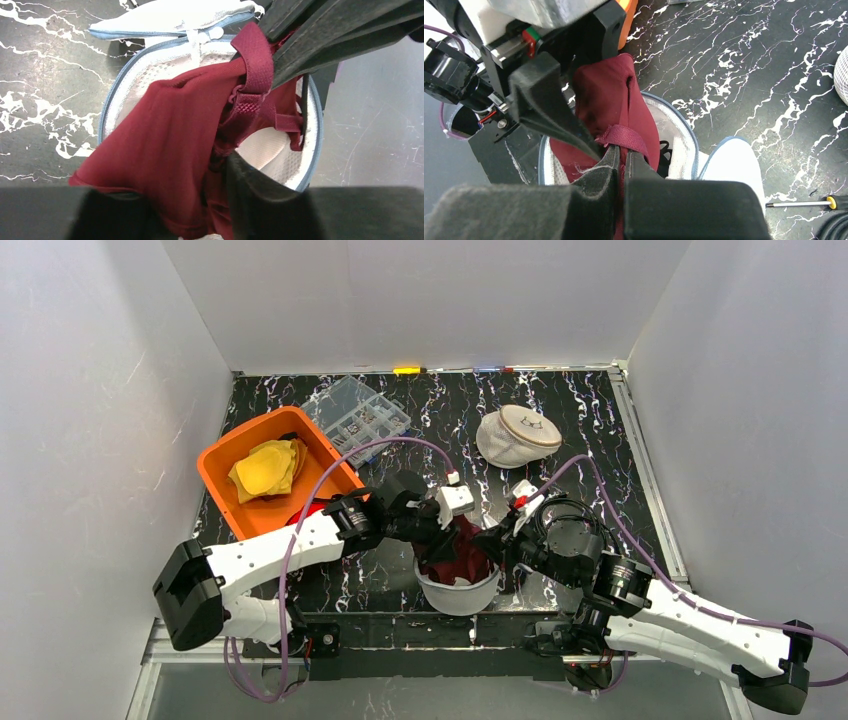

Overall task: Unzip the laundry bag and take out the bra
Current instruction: Pick up the bra from the laundry bag, then place the bra in the bin.

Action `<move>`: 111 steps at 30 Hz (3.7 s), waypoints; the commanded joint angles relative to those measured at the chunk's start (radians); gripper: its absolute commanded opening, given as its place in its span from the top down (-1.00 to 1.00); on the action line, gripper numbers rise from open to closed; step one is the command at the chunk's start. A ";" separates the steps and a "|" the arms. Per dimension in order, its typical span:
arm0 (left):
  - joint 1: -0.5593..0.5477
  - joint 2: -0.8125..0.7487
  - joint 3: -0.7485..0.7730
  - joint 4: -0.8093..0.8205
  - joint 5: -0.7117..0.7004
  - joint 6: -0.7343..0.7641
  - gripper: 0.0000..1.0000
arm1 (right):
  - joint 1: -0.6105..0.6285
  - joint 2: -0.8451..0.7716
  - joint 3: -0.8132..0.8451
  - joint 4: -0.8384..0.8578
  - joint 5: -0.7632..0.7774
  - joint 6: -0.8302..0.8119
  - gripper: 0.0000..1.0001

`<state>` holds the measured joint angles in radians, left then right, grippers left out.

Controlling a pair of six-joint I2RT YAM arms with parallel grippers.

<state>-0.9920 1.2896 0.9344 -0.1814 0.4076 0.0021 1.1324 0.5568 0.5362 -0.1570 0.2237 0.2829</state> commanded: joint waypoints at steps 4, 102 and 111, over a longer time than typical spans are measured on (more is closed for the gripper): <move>-0.004 0.002 0.038 0.032 0.047 0.004 1.00 | 0.001 -0.001 0.024 0.089 -0.017 0.017 0.97; 0.469 -0.252 0.575 -0.557 -0.357 -0.660 1.00 | 0.000 -0.221 0.054 -0.403 0.489 0.659 -0.96; 0.815 -0.285 0.436 -0.488 -0.158 -0.916 1.00 | 0.001 -0.220 0.035 -0.375 0.450 0.656 -0.96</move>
<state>-0.2718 1.0351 1.4117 -0.6983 0.1272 -0.7681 1.1324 0.3401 0.5858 -0.5739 0.6849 0.9390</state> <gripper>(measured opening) 0.041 0.981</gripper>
